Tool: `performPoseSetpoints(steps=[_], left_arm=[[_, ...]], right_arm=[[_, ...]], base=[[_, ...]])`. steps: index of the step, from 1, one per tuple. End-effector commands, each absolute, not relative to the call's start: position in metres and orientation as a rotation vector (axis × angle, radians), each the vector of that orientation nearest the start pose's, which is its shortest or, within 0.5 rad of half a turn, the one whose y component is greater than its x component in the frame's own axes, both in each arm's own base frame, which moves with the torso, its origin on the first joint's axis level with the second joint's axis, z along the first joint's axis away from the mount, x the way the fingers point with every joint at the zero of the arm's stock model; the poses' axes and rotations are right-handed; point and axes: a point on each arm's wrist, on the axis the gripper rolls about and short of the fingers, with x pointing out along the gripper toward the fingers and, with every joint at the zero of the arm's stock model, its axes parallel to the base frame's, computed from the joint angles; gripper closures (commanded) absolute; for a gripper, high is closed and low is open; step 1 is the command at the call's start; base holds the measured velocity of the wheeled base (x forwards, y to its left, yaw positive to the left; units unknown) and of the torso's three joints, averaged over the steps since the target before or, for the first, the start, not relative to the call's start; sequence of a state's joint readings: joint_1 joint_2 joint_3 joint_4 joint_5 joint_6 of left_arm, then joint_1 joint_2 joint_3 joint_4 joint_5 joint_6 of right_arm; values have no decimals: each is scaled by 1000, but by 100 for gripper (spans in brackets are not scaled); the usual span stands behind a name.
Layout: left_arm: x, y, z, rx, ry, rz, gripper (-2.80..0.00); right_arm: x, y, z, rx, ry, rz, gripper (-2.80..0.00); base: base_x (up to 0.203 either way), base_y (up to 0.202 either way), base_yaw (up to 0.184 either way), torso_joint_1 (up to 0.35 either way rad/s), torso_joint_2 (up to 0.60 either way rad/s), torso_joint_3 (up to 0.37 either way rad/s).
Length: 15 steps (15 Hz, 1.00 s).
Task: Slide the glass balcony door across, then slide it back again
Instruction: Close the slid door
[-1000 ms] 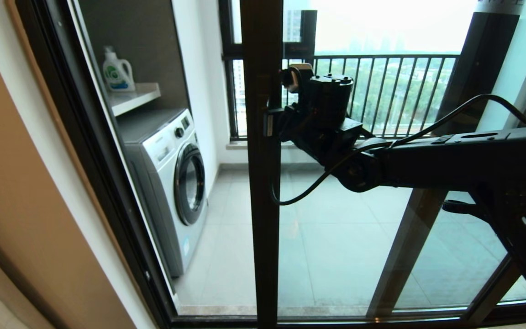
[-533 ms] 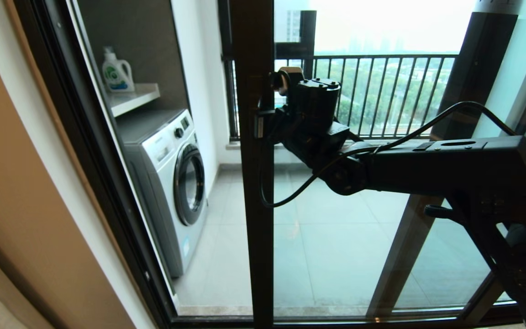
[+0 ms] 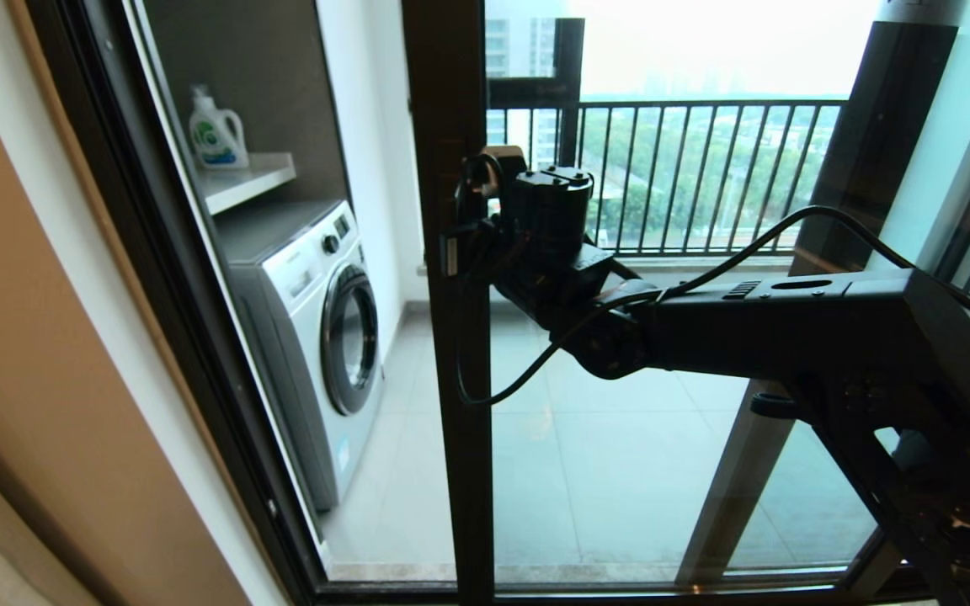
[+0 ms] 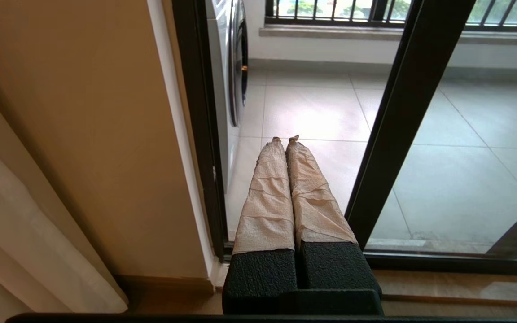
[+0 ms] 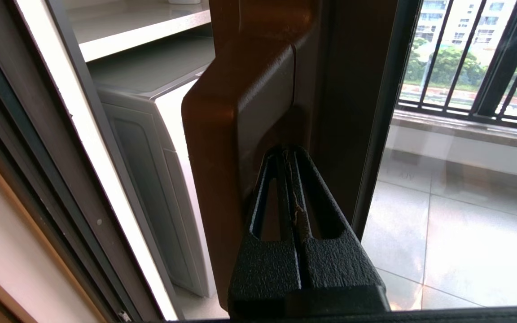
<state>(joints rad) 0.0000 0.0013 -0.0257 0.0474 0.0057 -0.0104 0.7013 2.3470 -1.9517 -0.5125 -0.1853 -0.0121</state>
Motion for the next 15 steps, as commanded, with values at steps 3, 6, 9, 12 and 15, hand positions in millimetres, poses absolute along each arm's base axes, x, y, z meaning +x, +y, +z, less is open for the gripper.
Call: performPoseSetpoints(steps=[3,6,9,12,15], left_arm=[[-25,0,78,-11,23,6,0],[-25,0,78,-11,24,6,0],[-25,0,78,-11,23,6,0],[-25,0,78,-11,23,6,0],[-25,0,77,-11,24,6,0]], right_arm=[[387,313,237,50,-130,463,0],[388,308,240,51,-134,445,0],[383,304,240,37,-111,441,0],[376,281,240,19,-69,416,0],[353,232,260,14,-65,358,0]], base=[[0,0,0,1,10,1],[0,0,0,0,0,0],[0,0,0,0,0,0],[0,0,0,0,0,0],[0,0,0,0,0,0]])
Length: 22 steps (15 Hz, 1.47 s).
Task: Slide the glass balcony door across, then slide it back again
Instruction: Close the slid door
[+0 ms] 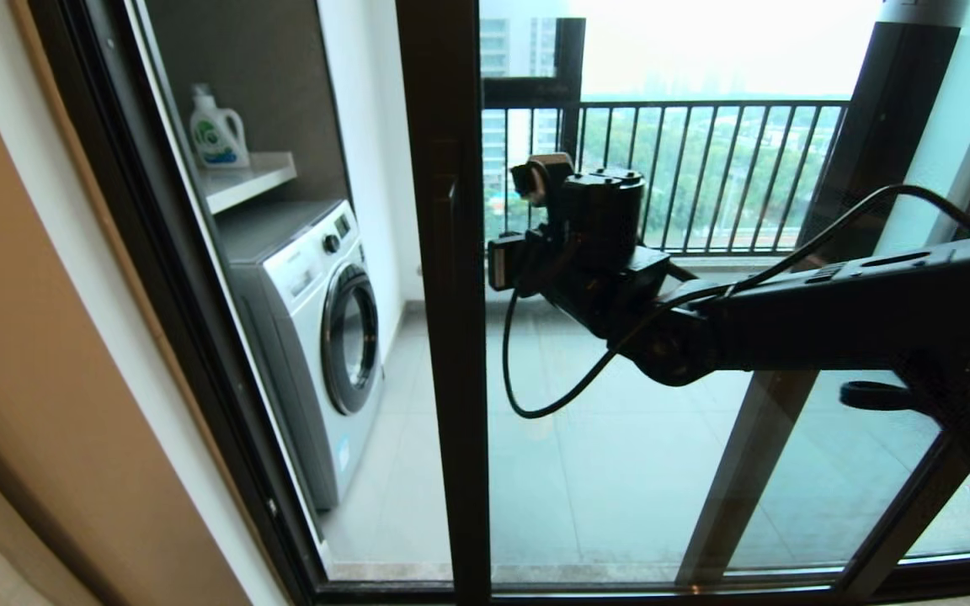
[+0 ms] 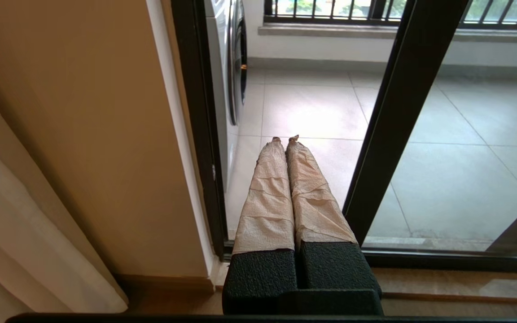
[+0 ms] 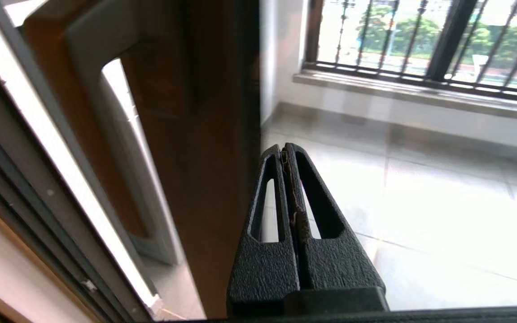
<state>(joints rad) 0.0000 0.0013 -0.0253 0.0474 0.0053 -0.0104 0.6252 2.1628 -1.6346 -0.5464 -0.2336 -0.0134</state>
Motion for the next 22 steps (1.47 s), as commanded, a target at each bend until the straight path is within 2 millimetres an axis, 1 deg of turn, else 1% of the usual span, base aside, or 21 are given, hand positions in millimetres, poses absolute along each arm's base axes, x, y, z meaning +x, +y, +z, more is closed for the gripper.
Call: performPoseSetpoints(steps=[1,2,4,6,7,9,10,11,12,13,15,17,19,20,21,22], left_arm=[[-25,0,77,-11,25,6,0],[-25,0,77,-11,25,6,0],[-25,0,78,-11,23,6,0],[-25,0,78,-11,23,6,0],[-25,0,78,-11,24,6,0],[-25,0,78,-11,24,6,0],[-25,0,77,-11,25,6,0],[-25,0,78,-11,23,6,0],[-25,0,77,-11,25,6,0],[-25,0,77,-11,24,6,0],[-25,0,78,-11,23,6,0],[-25,0,78,-11,23,6,0],[-25,0,78,-11,24,6,0],[-25,0,78,-11,23,6,0],[-25,0,78,-11,23,6,0],[-25,0,78,-11,23,6,0]], right_arm=[[345,214,268,15,-70,335,0],[329,194,282,22,-90,313,0],[284,153,308,35,-135,277,0],[225,113,327,33,-193,244,0],[195,96,333,19,-222,221,0],[130,59,340,3,-284,150,0],[104,44,341,-1,-304,108,0],[80,28,338,-11,-310,54,0],[61,16,334,-32,-288,-12,0],[48,8,330,-50,-266,-75,0],[19,-5,326,-73,-281,-206,0],[-18,-12,317,-69,-336,-265,0],[-60,-15,292,-70,-387,-297,0],[-78,-15,276,-76,-414,-307,0],[-94,-13,257,-86,-441,-308,0],[-105,-11,236,-105,-453,-295,0]], base=[[0,0,0,0,0,0],[0,0,0,0,0,0],[0,0,0,0,0,0],[0,0,0,0,0,0],[0,0,0,0,0,0],[0,0,0,0,0,0],[0,0,0,0,0,0],[0,0,0,0,0,0],[0,0,0,0,0,0],[0,0,0,0,0,0],[0,0,0,0,0,0],[0,0,0,0,0,0],[0,0,0,0,0,0],[0,0,0,0,0,0],[0,0,0,0,0,0],[0,0,0,0,0,0]])
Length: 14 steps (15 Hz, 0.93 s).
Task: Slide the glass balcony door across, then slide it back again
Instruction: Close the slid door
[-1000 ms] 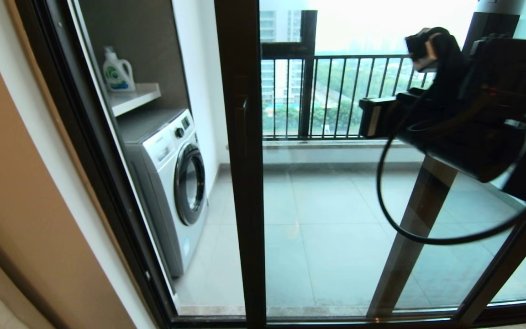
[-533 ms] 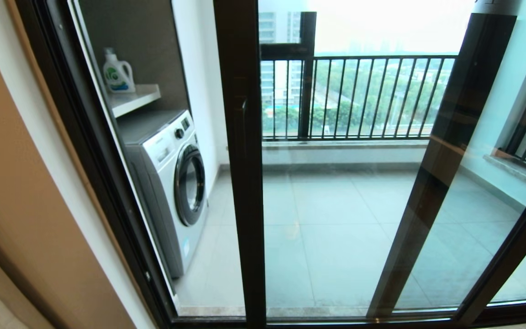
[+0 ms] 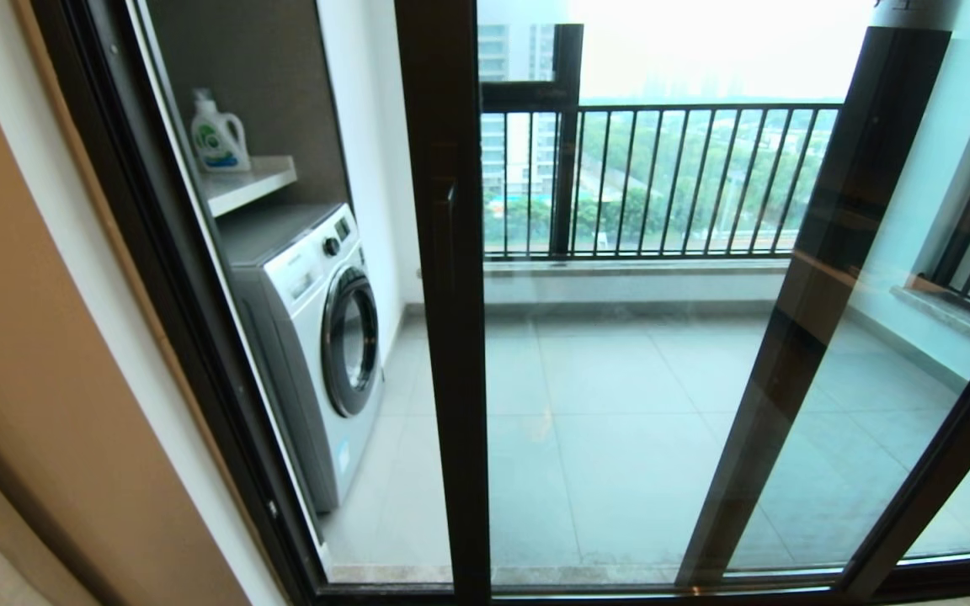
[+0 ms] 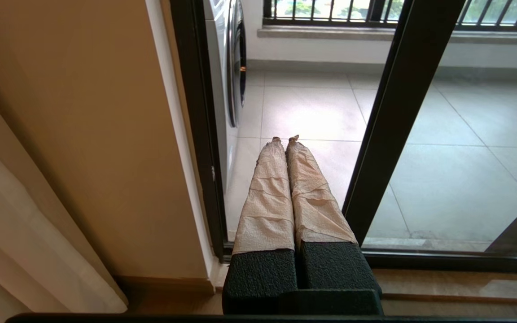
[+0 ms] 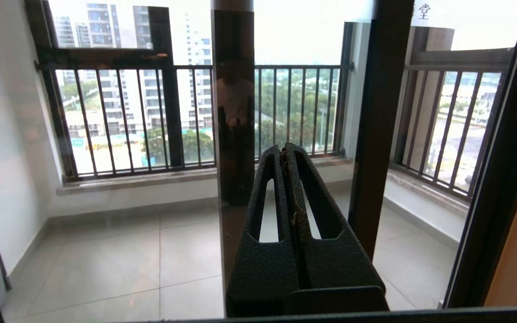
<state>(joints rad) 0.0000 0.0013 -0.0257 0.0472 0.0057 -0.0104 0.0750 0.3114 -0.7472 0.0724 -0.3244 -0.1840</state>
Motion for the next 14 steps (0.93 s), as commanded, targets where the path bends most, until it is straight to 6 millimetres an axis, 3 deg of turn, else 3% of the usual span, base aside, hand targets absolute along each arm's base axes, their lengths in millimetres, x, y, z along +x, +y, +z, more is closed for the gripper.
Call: performPoseSetpoints(steps=[1,5,7,8,14], left_arm=[[-25,0,78,-11,24,6,0],[-25,0,78,-11,24,6,0],[-25,0,77,-11,25,6,0],[-25,0,78,-11,23,6,0],[-25,0,78,-11,24,6,0]], right_arm=[[-106,-9,216,-123,-436,-282,0],[-39,-4,113,-142,-87,-143,0],[-23,-1,74,-111,21,-47,0],[-21,-1,68,-83,39,-14,0],[-23,0,75,5,8,11,0]], base=[[0,0,0,0,0,0],[0,0,0,0,0,0],[0,0,0,0,0,0],[0,0,0,0,0,0],[0,0,0,0,0,0]])
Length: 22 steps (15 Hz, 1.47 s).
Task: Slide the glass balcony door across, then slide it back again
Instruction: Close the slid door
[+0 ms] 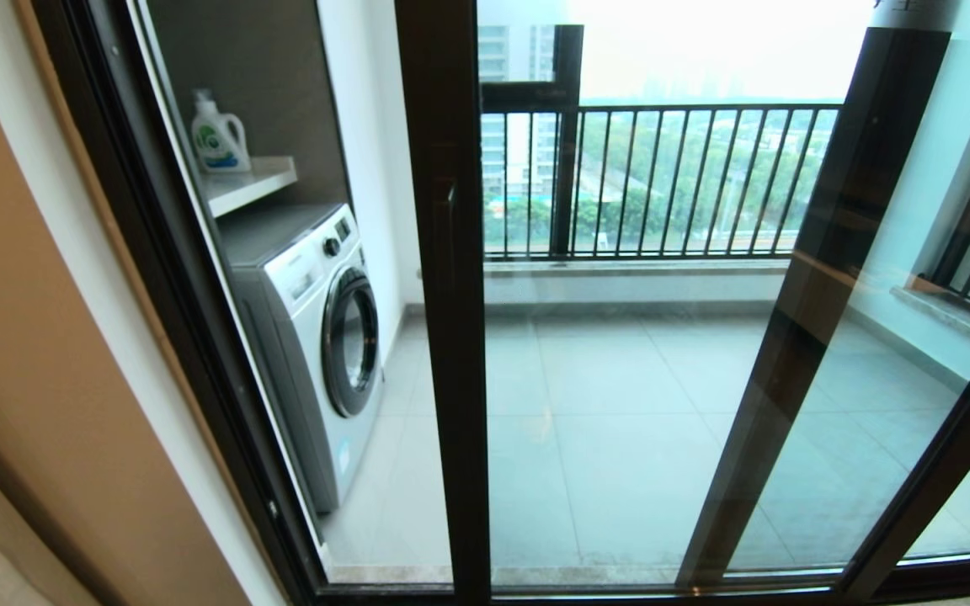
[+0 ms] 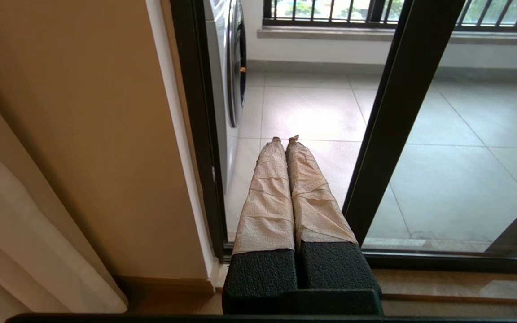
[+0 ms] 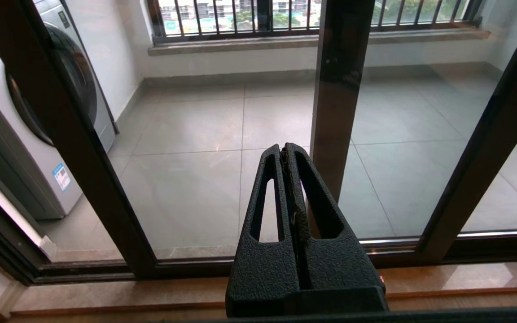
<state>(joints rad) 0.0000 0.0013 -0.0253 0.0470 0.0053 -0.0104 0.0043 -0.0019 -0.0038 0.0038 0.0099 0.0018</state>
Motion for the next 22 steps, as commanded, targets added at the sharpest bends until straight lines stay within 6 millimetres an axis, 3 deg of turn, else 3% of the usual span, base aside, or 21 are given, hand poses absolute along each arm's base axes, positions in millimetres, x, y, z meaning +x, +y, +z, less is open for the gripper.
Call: performPoseSetpoints(steps=[1,22], left_arm=[[-25,0,77,-11,25,6,0],[-25,0,78,-11,23,6,0]], right_arm=[[-23,0,75,5,6,11,0],[-23,0,75,6,6,11,0]], base=[[0,0,0,0,0,0],[0,0,0,0,0,0]])
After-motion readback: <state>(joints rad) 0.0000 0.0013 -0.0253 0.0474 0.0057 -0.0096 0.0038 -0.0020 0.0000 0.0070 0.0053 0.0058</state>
